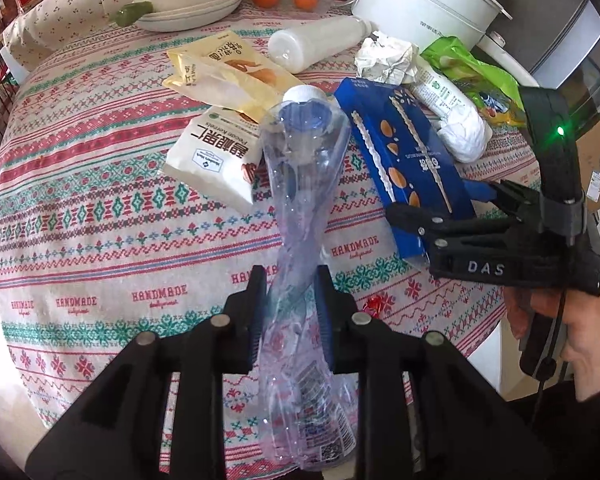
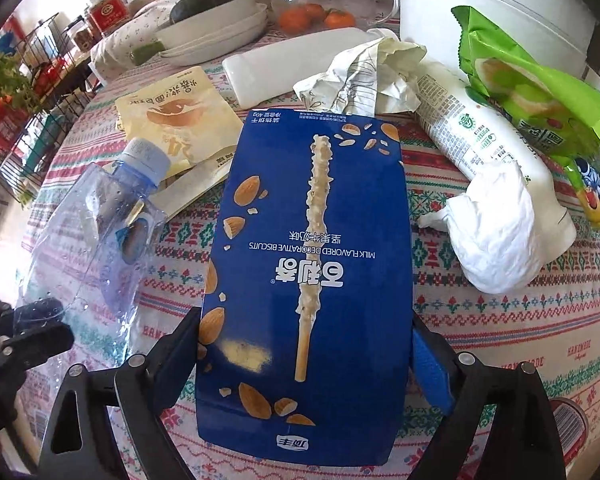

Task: Collect trash
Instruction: 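Carry the bottle and blue box to the white bin and release both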

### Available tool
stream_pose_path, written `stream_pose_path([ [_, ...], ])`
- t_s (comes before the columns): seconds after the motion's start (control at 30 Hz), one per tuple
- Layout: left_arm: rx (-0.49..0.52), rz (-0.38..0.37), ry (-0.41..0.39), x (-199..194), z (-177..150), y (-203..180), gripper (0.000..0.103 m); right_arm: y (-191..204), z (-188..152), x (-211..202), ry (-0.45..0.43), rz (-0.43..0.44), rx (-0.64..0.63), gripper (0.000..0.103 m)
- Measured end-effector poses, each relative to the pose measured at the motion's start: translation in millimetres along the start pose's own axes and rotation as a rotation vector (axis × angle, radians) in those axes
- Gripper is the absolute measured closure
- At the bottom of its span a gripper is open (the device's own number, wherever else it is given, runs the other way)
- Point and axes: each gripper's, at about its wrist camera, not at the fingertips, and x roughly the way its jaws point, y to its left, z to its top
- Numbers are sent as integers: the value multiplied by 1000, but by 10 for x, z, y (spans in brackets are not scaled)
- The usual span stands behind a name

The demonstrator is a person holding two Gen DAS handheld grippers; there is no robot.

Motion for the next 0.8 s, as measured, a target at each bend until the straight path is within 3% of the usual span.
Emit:
stream_pose_path([
  [0.33,-26,21,-150,-512,-29,-144,85,-87,-131,-669,-85,140,17,10],
  [0.53,16,-44,-251,-887,-179,-432,85,-302,-412,-1312,-164,215,58,10],
  [0.8,141,-141,-323,-1077,-361,-1096,84,-812,-900,-2011,-251,219,119,10],
])
